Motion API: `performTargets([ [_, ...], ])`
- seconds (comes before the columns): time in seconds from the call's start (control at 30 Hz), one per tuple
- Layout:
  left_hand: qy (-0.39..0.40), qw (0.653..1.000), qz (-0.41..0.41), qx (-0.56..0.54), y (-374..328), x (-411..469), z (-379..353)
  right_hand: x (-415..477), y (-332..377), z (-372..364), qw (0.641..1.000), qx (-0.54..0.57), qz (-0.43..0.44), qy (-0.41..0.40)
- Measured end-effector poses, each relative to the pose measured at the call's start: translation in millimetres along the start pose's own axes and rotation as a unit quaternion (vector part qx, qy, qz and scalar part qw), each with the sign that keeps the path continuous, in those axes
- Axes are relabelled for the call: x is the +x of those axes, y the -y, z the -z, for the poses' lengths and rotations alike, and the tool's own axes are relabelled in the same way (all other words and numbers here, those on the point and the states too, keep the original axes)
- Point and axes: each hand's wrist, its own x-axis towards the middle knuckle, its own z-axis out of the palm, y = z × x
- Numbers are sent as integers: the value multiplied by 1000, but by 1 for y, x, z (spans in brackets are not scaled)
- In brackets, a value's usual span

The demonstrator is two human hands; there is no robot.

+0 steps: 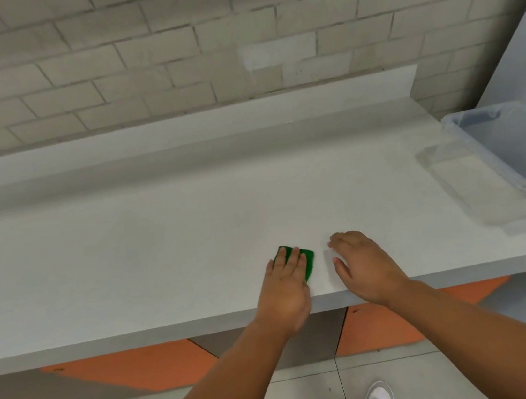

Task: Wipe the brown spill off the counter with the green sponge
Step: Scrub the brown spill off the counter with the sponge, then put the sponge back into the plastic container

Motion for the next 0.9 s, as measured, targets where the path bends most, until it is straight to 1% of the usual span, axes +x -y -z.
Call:
performTargets([
  [0.1,33,995,-78,-45,-19,11,-4,-5,-9,5,1000,1,8,11],
  [0.17,49,989,-118,-71,-14,9,1,-8,-12,7,1000,-1,6,24],
  [0.23,58,987,-132,-78,2,2,7,-10,-12,7,999,-6,11,37],
  [0.3,48,989,-97,-96,19,-8,13,-10,-6,5,998,-13,29,48],
  [0.37,-4,989,-39,-140,27,-16,18,-6,5,2,998,-2,43,47],
  [0.43,-70,984,64,-152,28,-22,20,0,19,-3,999,18,39,33],
  [0.47,-94,977,127,-140,28,-23,22,3,26,-5,999,24,30,24],
  [0.5,-107,973,178,-104,29,-25,24,6,33,-6,999,30,21,17],
  [0.57,-96,968,230,18,31,-27,29,11,43,-9,999,30,12,22],
  [0.6,-78,966,241,61,34,-27,33,14,46,-10,999,24,13,32],
  [0.63,-54,963,249,82,36,-26,38,18,48,-11,999,15,14,47],
  [0.73,-5,965,249,81,39,-11,52,31,52,-10,996,-9,13,90],
  [0.8,-28,979,199,29,33,3,62,38,52,-7,994,-16,13,111],
  [0.83,-45,984,172,-21,27,10,69,41,50,-4,993,-16,8,115],
  [0.87,-53,984,151,-73,19,20,77,44,44,2,994,-2,0,111],
  [0.9,-50,982,138,-117,9,32,87,47,36,12,994,39,-20,101],
])
